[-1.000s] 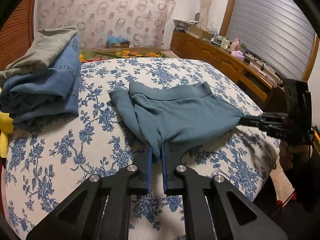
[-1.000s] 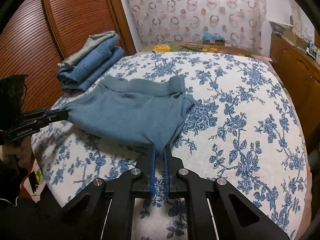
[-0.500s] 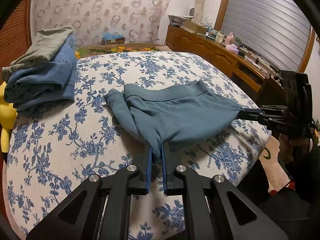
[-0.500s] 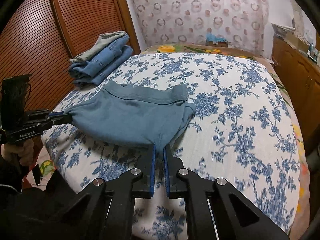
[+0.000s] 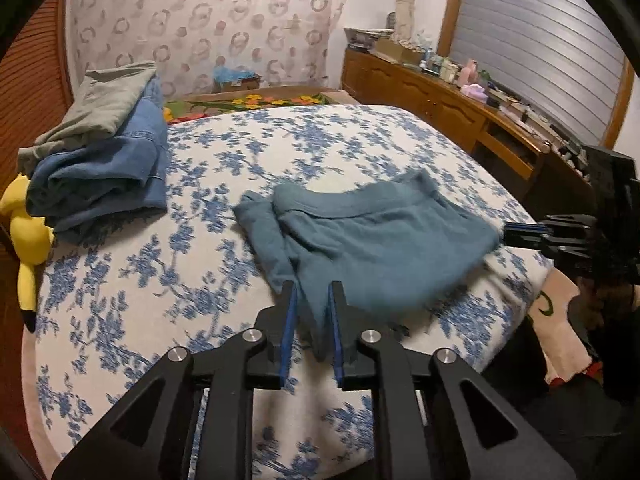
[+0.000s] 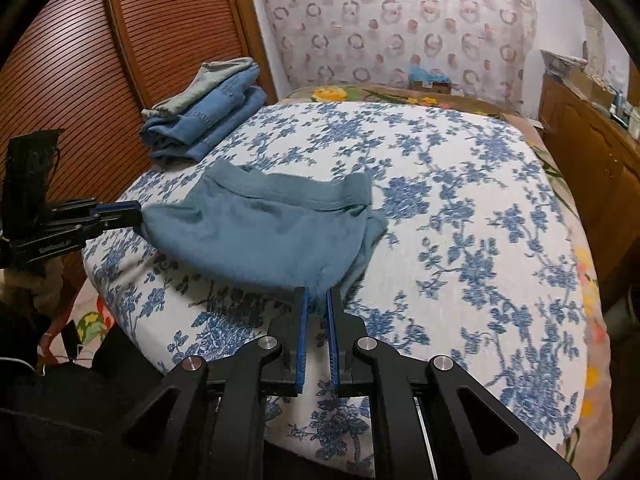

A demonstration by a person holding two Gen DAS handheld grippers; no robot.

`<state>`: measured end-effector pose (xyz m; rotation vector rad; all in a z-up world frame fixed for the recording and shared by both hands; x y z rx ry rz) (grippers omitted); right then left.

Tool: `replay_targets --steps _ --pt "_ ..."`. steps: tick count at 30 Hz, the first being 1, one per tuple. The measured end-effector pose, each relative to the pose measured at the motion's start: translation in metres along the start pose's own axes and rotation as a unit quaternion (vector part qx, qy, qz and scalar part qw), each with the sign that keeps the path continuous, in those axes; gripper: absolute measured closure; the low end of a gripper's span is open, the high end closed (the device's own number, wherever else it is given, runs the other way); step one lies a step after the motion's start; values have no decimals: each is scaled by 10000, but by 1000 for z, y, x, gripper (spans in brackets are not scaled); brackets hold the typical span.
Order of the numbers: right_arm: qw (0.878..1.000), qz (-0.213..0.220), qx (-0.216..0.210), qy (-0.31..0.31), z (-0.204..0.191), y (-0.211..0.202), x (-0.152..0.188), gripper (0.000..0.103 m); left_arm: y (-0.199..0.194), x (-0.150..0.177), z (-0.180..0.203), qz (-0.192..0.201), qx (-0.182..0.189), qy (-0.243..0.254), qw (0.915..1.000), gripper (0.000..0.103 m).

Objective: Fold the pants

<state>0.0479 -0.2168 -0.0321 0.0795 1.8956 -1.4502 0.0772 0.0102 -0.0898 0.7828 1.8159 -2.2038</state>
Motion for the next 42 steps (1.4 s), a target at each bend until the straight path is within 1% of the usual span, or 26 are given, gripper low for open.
replay_targets --steps 1,3,5,7,9,11,12,13,14,15,17,19,29,33,38,40,42 --pt "10000 26 32 -8 1 -3 0 96 1 -3 -3 -8 -30 -18 10000 78" --pt "9999 103 29 34 1 -9 0 96 4 -8 -8 -1 -65 -87 9999 62" --pt "9999 148 65 55 1 -13 -2 96 7 -12 -11 23 -90 -114 9999 52" --pt "9998 175 57 103 2 -13 -3 96 12 -18 -14 18 -115 -126 9999 49" --pt "9997 188 24 162 2 -10 -6 95 23 -26 -17 7 -145 -88 9999 39" --pt "9996 197 76 211 3 -4 -11 84 37 -36 -19 -75 -207 -76 9997 39" --pt "9995 186 88 231 4 1 -14 80 46 -41 -21 -162 -168 -87 9997 39" --pt "9995 166 101 261 5 4 -16 72 52 -44 -21 -226 -148 -108 9996 39" --pt "9994 147 125 293 6 9 -19 68 57 -47 -22 -268 -135 -123 9995 39" --pt "9993 139 146 311 7 12 -21 67 62 -50 -24 -308 -152 -133 9993 39" --pt "9993 111 151 334 8 20 -26 61 67 -53 -26 -327 -197 -139 9992 39" --pt "9993 71 132 357 10 27 -29 58 69 -55 -27 -338 -158 -170 9992 39" --pt "9984 -244 24 516 18 66 -52 57 80 -59 -30 -403 -56 -221 9989 39" --pt "9987 -207 93 465 18 69 -59 57 82 -58 -32 -353 24 -245 9991 38" --pt "9989 -195 116 403 14 76 -64 57 82 -58 -31 -257 30 -197 9995 38" --pt "9992 -110 176 341 12 77 -63 57 82 -58 -31 -234 85 -211 9995 40" --pt "9993 -55 213 317 11 78 -61 57 82 -59 -32 -214 252 -280 9991 47"
Point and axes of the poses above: each gripper's, at about its wrist camera, not at the fingertips, and y roughly the way its jaws point, z to its right, x to its underside, the point moved 5 cm from there along y, roughly the way its jaws point, and after that the axes turned 13 degrees about -z, right-handed, at the moved point
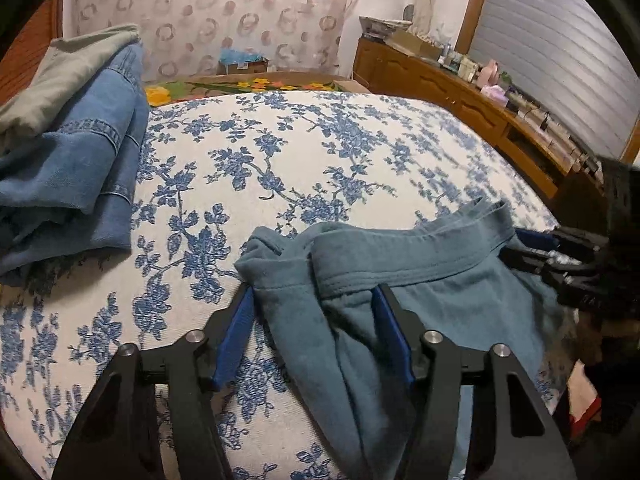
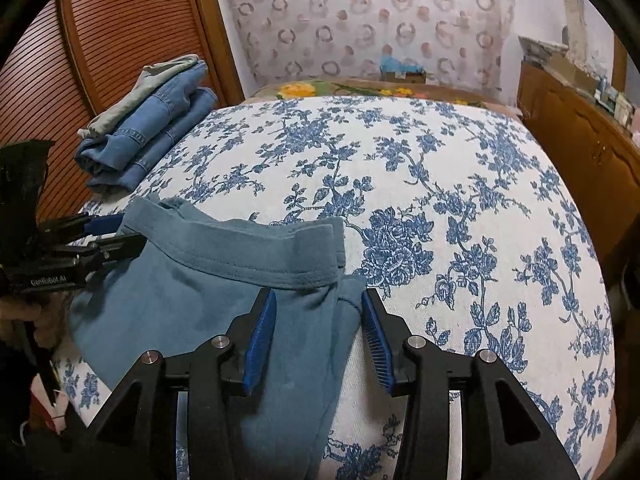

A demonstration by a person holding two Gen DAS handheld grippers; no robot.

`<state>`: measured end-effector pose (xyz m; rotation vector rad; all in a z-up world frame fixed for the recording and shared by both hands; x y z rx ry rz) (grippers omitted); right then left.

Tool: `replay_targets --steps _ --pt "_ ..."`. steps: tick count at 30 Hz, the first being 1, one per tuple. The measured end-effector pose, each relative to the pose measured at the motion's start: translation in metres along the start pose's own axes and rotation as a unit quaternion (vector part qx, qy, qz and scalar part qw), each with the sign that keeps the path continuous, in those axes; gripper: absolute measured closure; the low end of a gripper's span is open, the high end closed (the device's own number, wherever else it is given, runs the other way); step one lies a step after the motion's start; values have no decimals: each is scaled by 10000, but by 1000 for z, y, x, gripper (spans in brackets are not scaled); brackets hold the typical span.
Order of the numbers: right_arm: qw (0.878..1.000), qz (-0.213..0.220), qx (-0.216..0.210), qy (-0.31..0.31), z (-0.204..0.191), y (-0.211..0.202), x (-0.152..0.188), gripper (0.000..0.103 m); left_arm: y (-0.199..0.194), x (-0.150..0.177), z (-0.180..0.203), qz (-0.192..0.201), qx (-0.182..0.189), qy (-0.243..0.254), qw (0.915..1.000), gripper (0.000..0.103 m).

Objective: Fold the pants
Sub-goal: 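Grasp the folded shorts edge with the left gripper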

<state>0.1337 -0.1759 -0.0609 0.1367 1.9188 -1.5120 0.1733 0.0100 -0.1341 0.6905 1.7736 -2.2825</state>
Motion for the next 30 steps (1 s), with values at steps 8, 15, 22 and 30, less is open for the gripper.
replay_targets --steps 8,15,22,30 --pt "9999 36 -143 66 4 -2 2 57 -2 -3 4 57 239 -144 9996 71" --pt "9996 42 -247 144 6 -2 2 57 -20 -3 15 297 219 -53 9993 80" --pt "9994 36 -288 179 6 -1 2 57 -41 -3 29 585 151 94 9981 80" --pt "9994 -10 -311 167 1 0 1 70 -49 -3 38 715 99 192 9972 80"
Point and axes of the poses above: each gripper's, at about its wrist camera, not at the fingertips, and y roughly the way its jaws point, z to its right, x to its underside, the point moved 5 cm from there along y, roughly the way its jaws point, and after that the axes turned 13 degrees about -z, right-handed, at the moved point
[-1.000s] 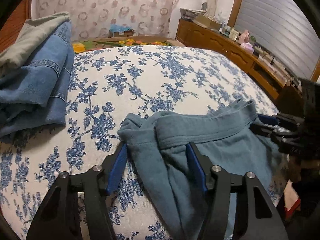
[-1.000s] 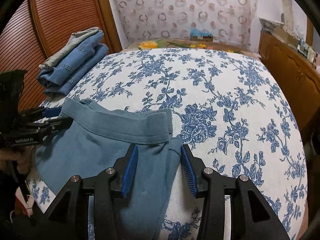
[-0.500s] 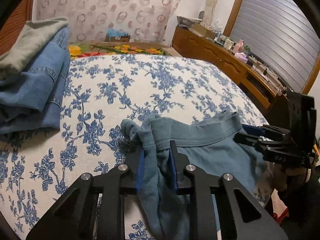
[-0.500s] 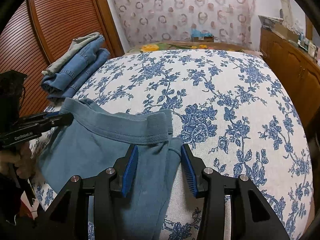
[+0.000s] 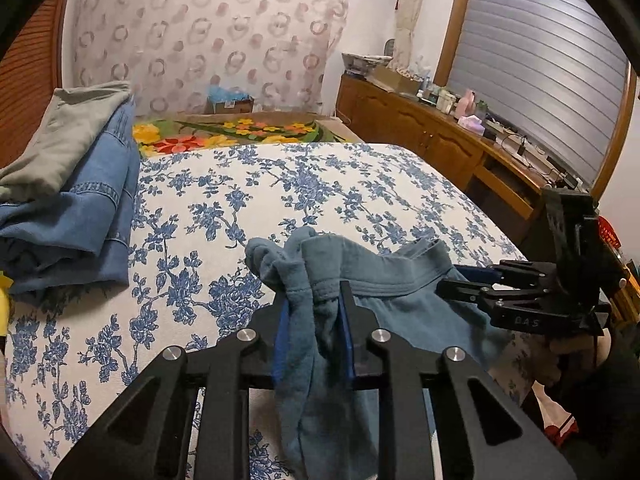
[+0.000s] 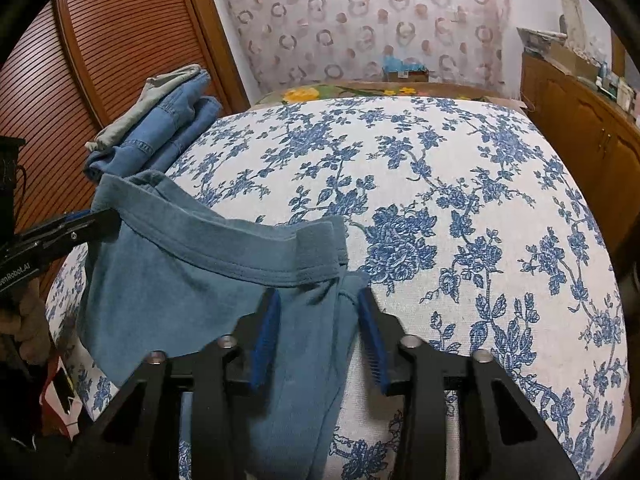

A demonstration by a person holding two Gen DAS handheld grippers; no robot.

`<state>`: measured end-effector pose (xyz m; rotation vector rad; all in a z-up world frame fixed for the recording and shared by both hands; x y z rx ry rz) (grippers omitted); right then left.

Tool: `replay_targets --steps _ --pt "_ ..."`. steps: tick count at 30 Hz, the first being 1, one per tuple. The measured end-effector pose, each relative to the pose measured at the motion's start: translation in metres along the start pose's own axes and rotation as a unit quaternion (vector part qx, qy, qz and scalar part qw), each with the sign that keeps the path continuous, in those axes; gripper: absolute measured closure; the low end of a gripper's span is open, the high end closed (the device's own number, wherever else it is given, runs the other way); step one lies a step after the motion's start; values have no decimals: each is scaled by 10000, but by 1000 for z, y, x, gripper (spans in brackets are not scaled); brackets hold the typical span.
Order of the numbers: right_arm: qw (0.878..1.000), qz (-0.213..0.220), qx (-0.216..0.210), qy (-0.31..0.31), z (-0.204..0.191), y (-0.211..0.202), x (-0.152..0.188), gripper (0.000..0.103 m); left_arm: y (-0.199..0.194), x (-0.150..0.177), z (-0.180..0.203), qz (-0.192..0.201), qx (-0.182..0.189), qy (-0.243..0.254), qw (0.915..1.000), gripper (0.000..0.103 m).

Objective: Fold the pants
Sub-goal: 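Grasp the folded shorts edge with the left gripper, then lift the teal shorts with the left gripper while the right gripper grasps another corner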

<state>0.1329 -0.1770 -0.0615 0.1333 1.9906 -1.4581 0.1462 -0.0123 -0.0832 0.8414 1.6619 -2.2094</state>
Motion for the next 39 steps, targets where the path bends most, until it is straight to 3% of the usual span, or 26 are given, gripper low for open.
replay_targets --steps 4,7,20,29,39 --pt "10000 2 -95 -17 -1 1 0 88 -1 -1 1 39 9 18 10000 81" --pt "9998 112 -179 -20 -3 -3 0 92 -4 -1 5 65 -60 77 9999 82" --pt "9953 924 -232 -185 -12 -51 -4 93 -38 -15 16 532 53 166 9984 83" --pt "9935 1082 -227 -260 -12 -57 -13 93 -43 -33 9 641 -46 181 9978 83" --pt "9921 1135 -264 -462 -9 -51 -51 93 -40 -64 -5 613 -230 132 9978 83"
Point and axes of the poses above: each gripper's, at about its wrist camera, not at the fingertips, and y roughly the way its jaws point, z to its right, x to its underside, the point moved 5 cm from there along y, roughly the way its jaws point, and after that the axes turned 13 degrees about -z, right-handed, at the moved point
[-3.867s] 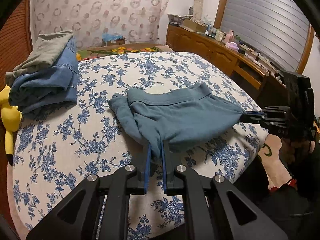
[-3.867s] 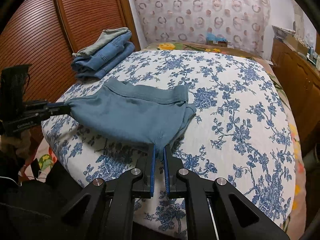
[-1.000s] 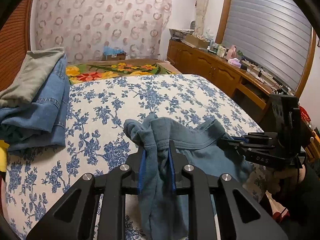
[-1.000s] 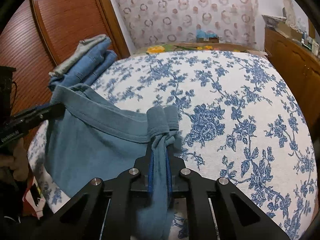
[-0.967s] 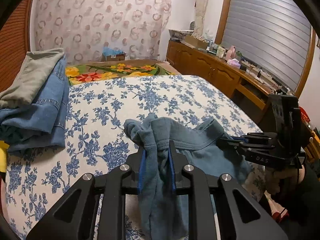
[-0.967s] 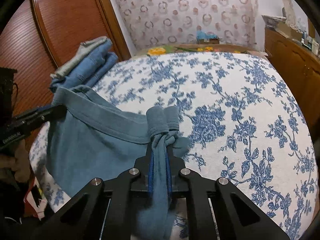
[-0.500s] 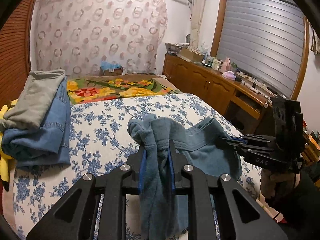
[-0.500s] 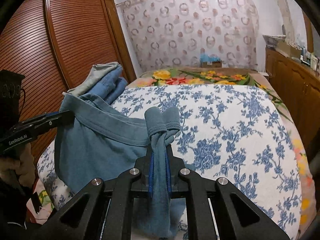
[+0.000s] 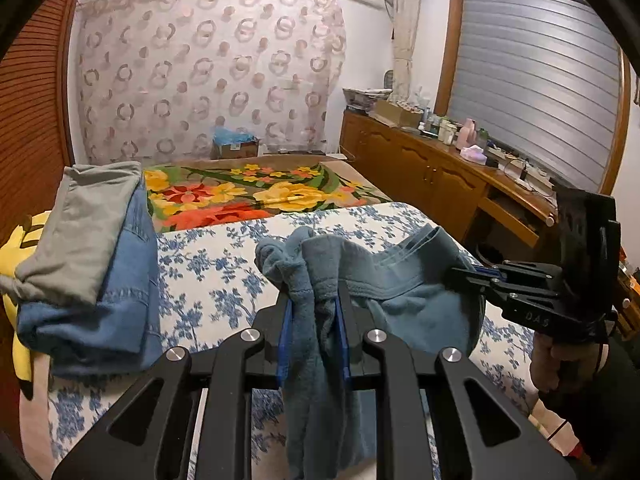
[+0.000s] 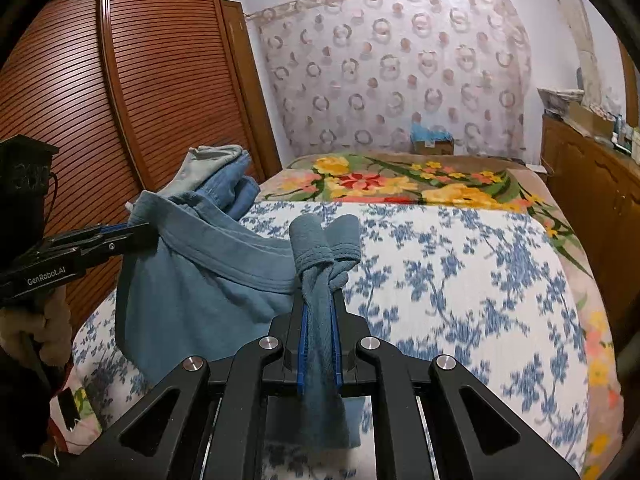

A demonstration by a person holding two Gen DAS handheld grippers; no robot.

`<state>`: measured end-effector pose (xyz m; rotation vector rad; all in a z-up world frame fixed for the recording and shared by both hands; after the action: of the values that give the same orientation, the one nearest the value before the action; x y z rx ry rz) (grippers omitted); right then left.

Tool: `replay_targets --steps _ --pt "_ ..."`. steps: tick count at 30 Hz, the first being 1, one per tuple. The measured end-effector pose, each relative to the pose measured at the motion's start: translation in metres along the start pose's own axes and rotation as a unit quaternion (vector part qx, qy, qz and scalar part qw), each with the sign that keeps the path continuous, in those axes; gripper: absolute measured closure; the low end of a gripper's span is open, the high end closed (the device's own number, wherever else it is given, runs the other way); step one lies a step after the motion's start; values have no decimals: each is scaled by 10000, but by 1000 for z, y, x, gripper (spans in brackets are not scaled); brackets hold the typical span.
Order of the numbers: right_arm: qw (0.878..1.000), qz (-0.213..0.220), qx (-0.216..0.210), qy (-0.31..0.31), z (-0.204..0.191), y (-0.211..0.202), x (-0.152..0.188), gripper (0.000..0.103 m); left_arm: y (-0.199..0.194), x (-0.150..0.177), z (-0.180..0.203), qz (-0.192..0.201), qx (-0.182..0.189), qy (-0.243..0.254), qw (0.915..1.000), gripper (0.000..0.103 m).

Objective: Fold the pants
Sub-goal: 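Lift the teal shorts with the left gripper while the right gripper grasps another corner, then carry the teal shorts with both grippers onto the folded jeans stack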

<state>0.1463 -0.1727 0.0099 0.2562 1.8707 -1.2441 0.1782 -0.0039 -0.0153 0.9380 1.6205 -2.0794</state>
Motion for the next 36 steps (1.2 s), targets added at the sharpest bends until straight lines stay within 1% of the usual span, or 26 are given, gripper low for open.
replay_targets --steps 7,14,18,22,27,33,36 --pt "9999 -8 -59 -112 0 10 -37 93 -1 -21 -12 34 -46 -61 10000 83" --pt "9991 117 -185 -370 -10 21 -84 93 -23 -43 -39 272 -194 -261 9991 83" --pt "9978 197 -331 -535 -17 36 -114 93 -38 -54 -60 401 -367 -356 9979 83" --pt "9953 305 -466 -794 -27 58 -149 93 -54 -65 -90 608 -624 -558 9946 83" --pt "9908 435 -608 -1125 -40 91 -194 93 -63 -71 -125 729 -858 -806 9904 83" --pt "9865 458 -706 -1407 -48 135 -227 93 -65 -74 -159 777 -1157 -1000 9852 83" --pt "9850 430 -756 -1488 -49 156 -238 93 -62 -71 -172 791 -1214 -1117 9831 83"
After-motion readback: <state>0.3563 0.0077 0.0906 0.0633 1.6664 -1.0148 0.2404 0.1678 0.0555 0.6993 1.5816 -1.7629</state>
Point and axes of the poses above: each gripper's, at about its wrist camera, not at the fingertips, and y roughly the way its jaws point, z to its right, x to its underside, the point moved 5 cm from there along y, roughly the way its jaws point, and after that the axes turned 13 degrees about -z, right-handed, at the moved point
